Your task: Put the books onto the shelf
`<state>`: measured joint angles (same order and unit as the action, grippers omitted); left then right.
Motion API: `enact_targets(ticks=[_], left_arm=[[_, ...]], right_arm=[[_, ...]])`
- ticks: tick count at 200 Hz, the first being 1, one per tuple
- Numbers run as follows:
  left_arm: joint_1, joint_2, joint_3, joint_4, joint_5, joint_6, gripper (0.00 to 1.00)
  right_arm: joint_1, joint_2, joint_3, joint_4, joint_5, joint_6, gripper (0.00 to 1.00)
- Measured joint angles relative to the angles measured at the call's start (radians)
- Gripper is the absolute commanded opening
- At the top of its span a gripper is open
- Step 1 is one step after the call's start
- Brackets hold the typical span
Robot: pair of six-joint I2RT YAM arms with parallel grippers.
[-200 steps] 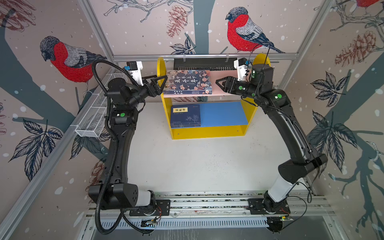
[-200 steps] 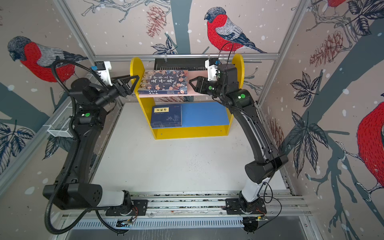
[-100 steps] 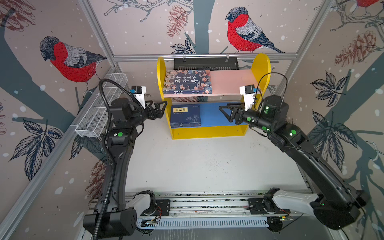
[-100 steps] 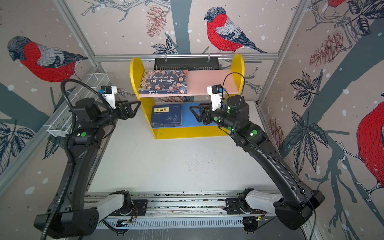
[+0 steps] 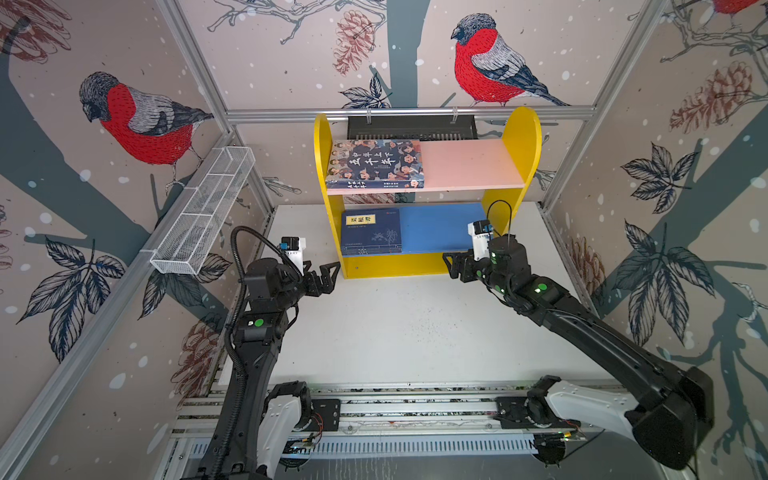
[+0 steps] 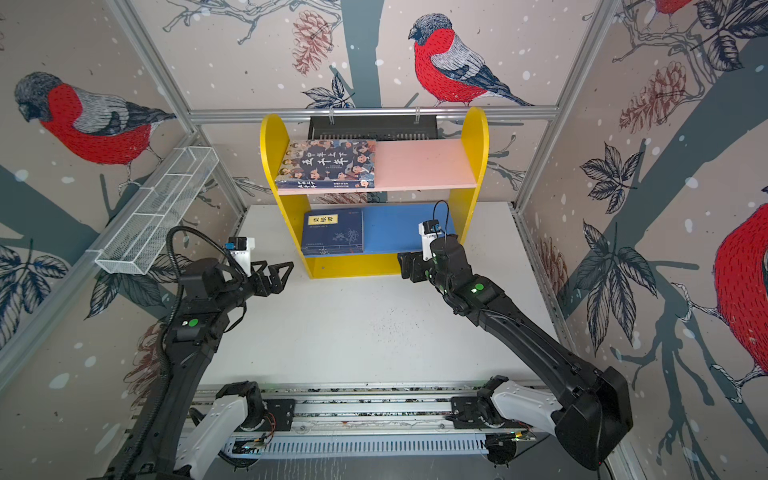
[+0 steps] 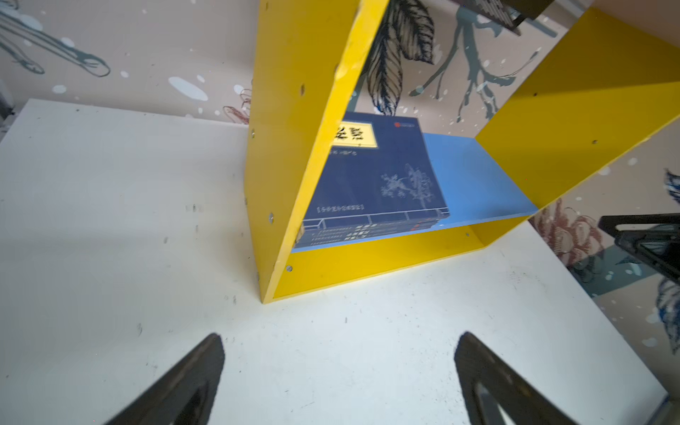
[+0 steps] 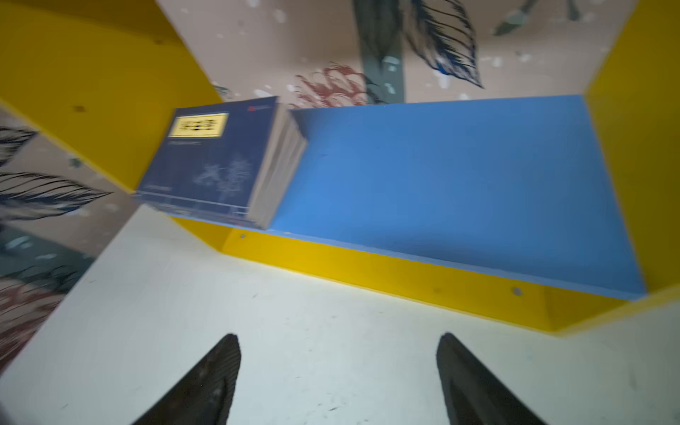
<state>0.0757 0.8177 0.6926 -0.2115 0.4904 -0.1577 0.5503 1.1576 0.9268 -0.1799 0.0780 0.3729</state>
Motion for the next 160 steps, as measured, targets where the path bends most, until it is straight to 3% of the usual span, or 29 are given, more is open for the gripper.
enact_targets(ticks=[15,75,160], left_arm=[[0.0,0.01,-0.042,0.037,-0.034,0.008,0.98],[0.036,0.11,-0.167,0.224,-0.182,0.032,0.98],[0.138,0.28,-0.312,0.579,-0.167,0.022,0.98]], right_arm=[[-0.057,-0.001,-0.052,0.013,0.034,0.027,1.0],[-0.109,-0.078,-0.261,0.198,0.131,0.033,1.0],[-0.138,-0.187,-0.399,0.349,0.243,-0.082,1.0]])
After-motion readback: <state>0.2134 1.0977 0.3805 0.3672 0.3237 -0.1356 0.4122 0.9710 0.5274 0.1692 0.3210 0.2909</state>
